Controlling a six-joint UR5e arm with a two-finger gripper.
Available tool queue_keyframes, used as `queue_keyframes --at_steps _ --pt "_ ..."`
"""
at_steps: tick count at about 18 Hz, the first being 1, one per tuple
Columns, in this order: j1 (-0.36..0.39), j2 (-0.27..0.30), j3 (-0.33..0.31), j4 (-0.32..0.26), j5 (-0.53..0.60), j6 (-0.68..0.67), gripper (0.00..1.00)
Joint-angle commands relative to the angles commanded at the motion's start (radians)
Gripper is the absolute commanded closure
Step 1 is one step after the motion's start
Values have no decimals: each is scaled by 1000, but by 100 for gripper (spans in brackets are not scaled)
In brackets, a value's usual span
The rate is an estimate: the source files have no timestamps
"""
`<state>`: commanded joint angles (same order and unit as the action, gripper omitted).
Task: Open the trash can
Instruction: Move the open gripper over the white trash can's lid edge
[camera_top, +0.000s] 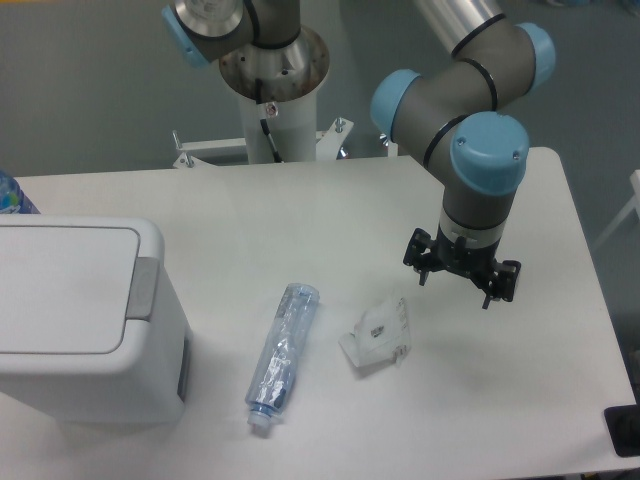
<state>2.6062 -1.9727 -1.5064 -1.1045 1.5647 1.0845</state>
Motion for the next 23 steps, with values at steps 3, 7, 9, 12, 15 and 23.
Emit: queue_keyframes --at_steps 3,7,9,12,15,23 --pt "0 0 2 0 0 -2 0" --pt "-2 9 21 3 -38 -35 0" --pt "-11 21 25 5 -67 -133 0" --pt "-55 69 28 3 -118 -332 0" --pt "-119 127 29 3 -175 -478 0" --pt "-261 166 94 5 -336 -770 0"
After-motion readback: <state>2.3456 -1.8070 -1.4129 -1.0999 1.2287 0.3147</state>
